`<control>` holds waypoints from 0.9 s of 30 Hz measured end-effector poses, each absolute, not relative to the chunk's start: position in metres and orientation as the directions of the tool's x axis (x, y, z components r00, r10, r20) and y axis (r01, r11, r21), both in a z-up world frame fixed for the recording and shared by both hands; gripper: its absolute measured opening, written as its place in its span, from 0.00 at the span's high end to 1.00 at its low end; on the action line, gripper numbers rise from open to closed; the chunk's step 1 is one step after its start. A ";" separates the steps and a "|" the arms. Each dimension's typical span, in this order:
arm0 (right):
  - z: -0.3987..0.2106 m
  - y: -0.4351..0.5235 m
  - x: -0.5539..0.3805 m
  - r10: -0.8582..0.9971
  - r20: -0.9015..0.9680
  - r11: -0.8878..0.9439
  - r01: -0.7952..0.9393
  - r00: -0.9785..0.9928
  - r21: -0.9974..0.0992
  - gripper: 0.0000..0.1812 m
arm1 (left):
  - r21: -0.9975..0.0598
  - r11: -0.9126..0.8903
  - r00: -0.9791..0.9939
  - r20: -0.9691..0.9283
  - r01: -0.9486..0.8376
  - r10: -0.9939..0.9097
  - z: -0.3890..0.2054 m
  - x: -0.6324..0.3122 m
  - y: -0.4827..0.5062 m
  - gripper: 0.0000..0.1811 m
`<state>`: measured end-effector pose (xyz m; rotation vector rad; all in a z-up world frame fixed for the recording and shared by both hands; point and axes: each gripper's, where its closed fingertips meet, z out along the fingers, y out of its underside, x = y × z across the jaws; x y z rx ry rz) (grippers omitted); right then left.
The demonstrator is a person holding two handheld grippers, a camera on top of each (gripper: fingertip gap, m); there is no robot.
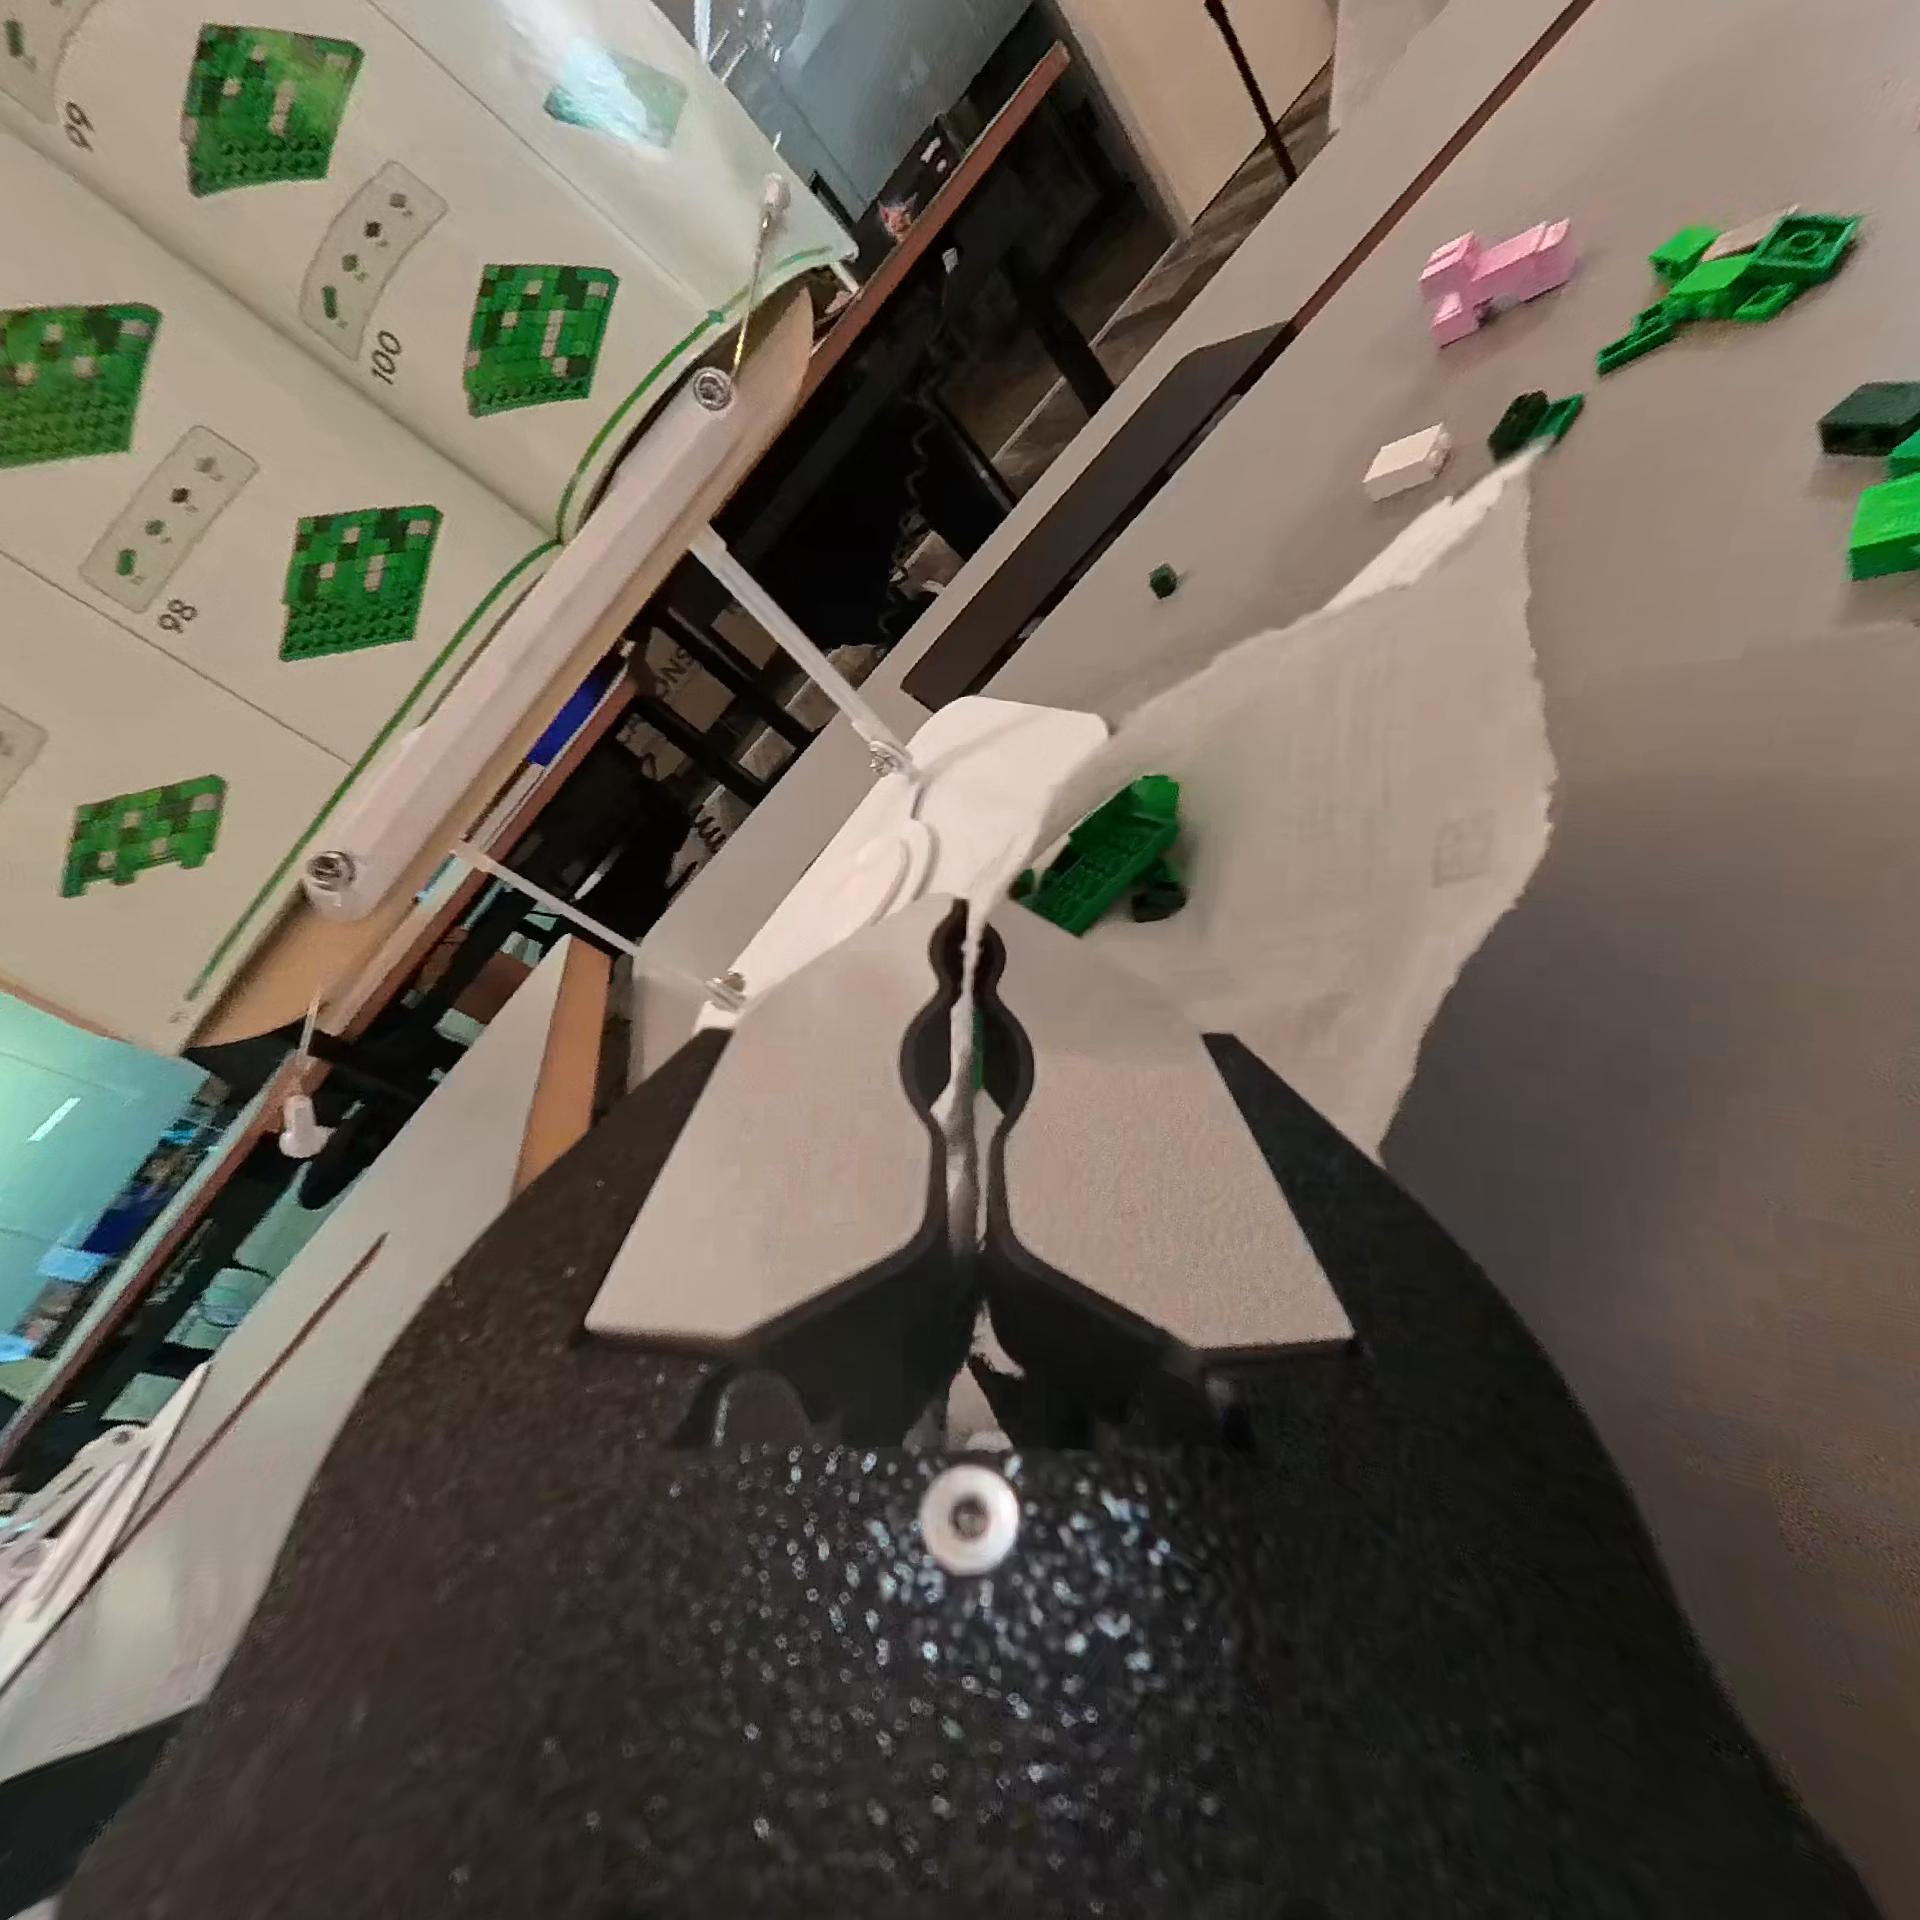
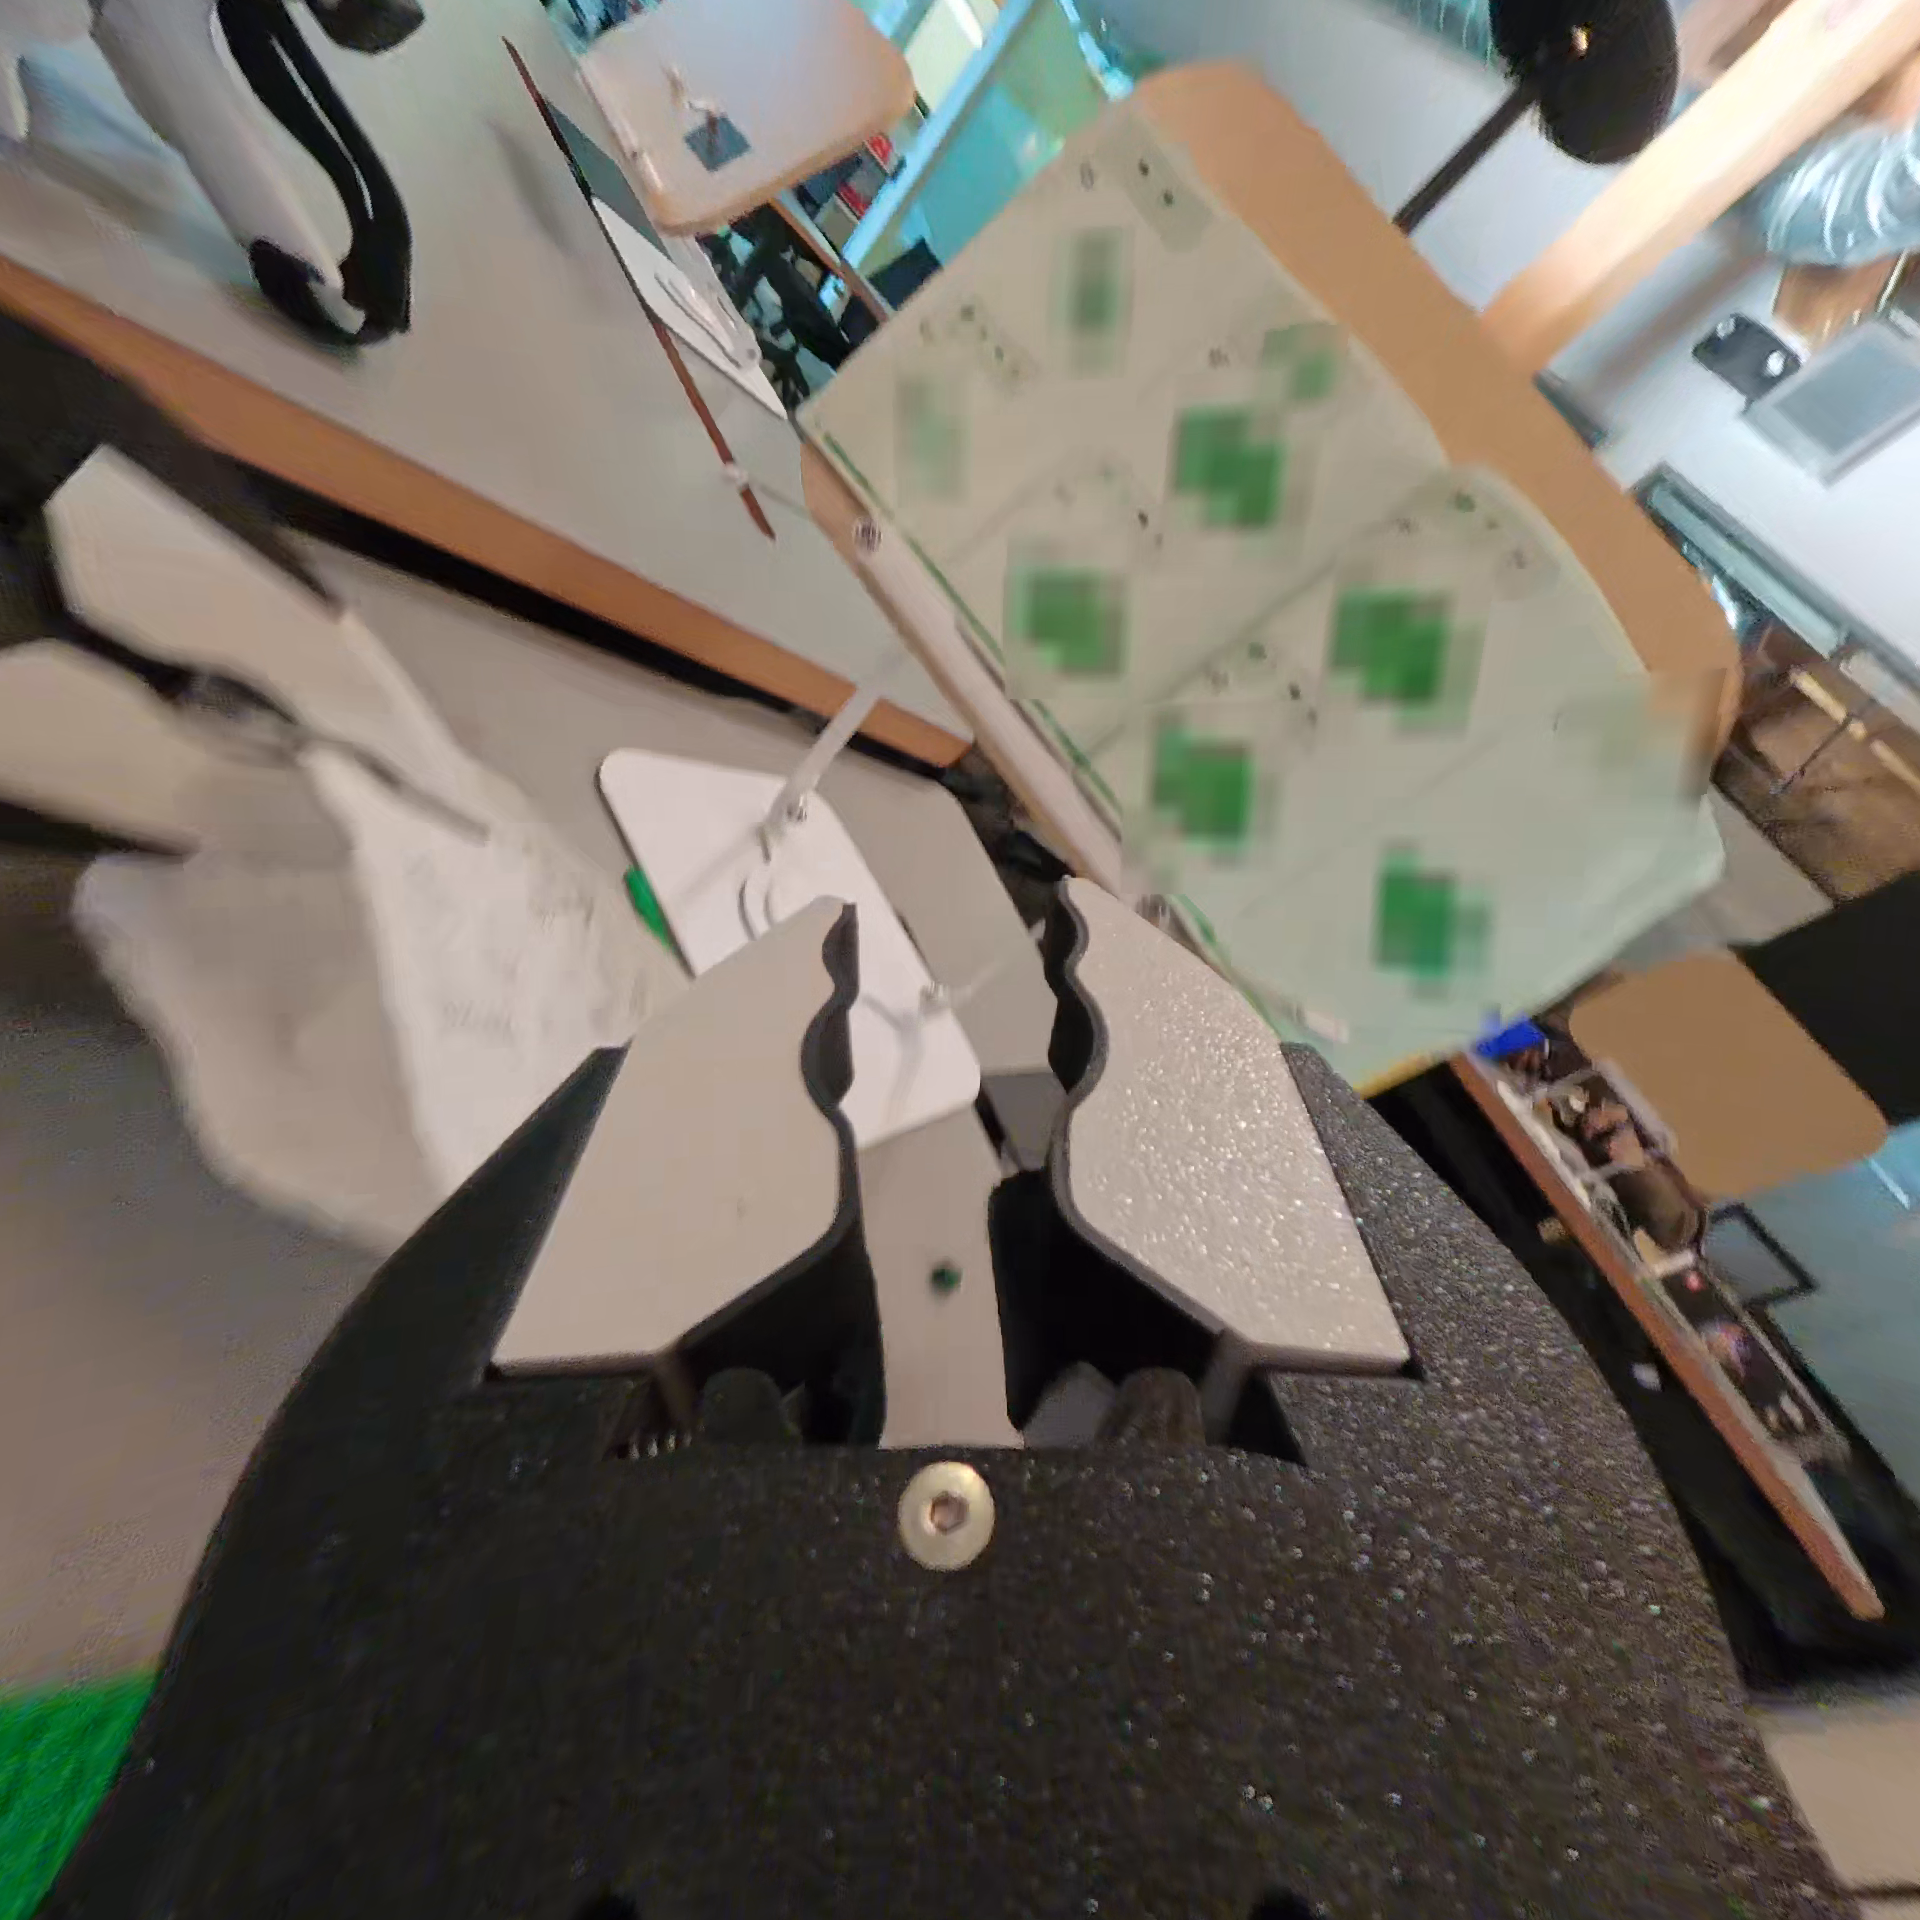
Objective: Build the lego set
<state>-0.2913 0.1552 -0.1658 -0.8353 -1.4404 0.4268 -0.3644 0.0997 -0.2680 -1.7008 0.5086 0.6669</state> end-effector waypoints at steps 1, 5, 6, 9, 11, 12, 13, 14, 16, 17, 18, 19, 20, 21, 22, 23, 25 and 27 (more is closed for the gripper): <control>-0.160 0.155 -0.313 0.705 0.701 0.673 0.210 0.109 -0.710 0.81 | -0.738 -0.222 0.755 -0.655 -0.638 0.006 -0.270 -0.363 0.101 1.00; -0.146 0.148 -0.405 0.651 0.758 0.741 0.192 0.031 -0.644 0.82 | -0.763 -0.221 0.784 -0.621 -0.608 -0.014 -0.280 -0.363 0.106 1.00; -0.144 0.144 -0.427 0.630 0.777 0.762 0.187 0.008 -0.620 0.83 | -0.767 -0.220 0.788 -0.615 -0.603 -0.013 -0.280 -0.364 0.105 1.00; -0.144 0.127 -0.485 0.591 0.802 0.802 0.173 -0.090 -0.572 0.84 | -0.784 -0.219 0.806 -0.592 -0.581 -0.018 -0.282 -0.365 0.105 1.00; -0.146 0.119 -0.516 0.578 0.803 0.814 0.173 -0.147 -0.554 0.84 | -0.785 -0.223 0.808 -0.589 -0.577 -0.019 -0.283 -0.366 0.105 1.00; -0.149 0.117 -0.529 0.572 0.801 0.819 0.183 -0.175 -0.544 0.83 | -0.785 -0.224 0.808 -0.588 -0.577 -0.021 -0.283 -0.366 0.105 1.00; -0.152 0.117 -0.540 0.570 0.798 0.820 0.198 -0.195 -0.537 0.82 | -0.784 -0.225 0.807 -0.590 -0.579 -0.022 -0.283 -0.366 0.105 1.00; -0.153 0.118 -0.550 0.569 0.797 0.820 0.209 -0.202 -0.532 0.81 | -0.781 -0.227 0.804 -0.593 -0.583 -0.024 -0.284 -0.366 0.105 1.00; -0.153 0.121 -0.564 0.553 0.810 0.830 0.213 -0.195 -0.515 0.81 | -0.776 -0.230 0.801 -0.599 -0.588 -0.026 -0.284 -0.366 0.105 1.00; -0.153 0.123 -0.569 0.539 0.822 0.839 0.210 -0.184 -0.502 0.80 | -0.774 -0.231 0.799 -0.600 -0.589 -0.026 -0.284 -0.366 0.105 1.00; -0.153 0.123 -0.573 0.521 0.836 0.849 0.205 -0.172 -0.487 0.79 | -0.773 -0.233 0.799 -0.601 -0.590 -0.027 -0.284 -0.366 0.105 1.00; -0.154 0.123 -0.576 0.493 0.855 0.865 0.199 -0.162 -0.462 0.79 | -0.773 -0.234 0.798 -0.602 -0.590 -0.026 -0.284 -0.367 0.105 1.00; -0.156 0.124 -0.578 0.452 0.879 0.885 0.197 -0.152 -0.422 0.79 | -0.774 -0.235 0.799 -0.600 -0.588 -0.024 -0.284 -0.367 0.105 1.00; -0.159 0.125 -0.580 0.402 0.904 0.906 0.205 -0.143 -0.371 0.79 | -0.776 -0.235 0.802 -0.597 -0.585 -0.026 -0.284 -0.367 0.105 1.00; -0.162 0.127 -0.582 0.348 0.927 0.925 0.214 -0.141 -0.315 0.78 | -0.778 -0.236 0.804 -0.594 -0.583 -0.026 -0.285 -0.367 0.105 1.00; -0.164 0.127 -0.583 0.298 0.945 0.939 0.219 -0.137 -0.264 0.78 | -0.779 -0.237 0.805 -0.592 -0.581 -0.026 -0.285 -0.368 0.105 1.00; -0.168 0.129 -0.585 0.228 0.965 0.954 0.229 -0.127 -0.195 0.78 | -0.780 -0.241 0.808 -0.589 -0.577 -0.029 -0.286 -0.368 0.105 1.00; -0.170 0.131 -0.587 0.195 0.974 0.957 0.242 -0.118 -0.162 0.79 | -0.779 -0.244 0.808 -0.588 -0.577 -0.033 -0.287 -0.368 0.106 1.00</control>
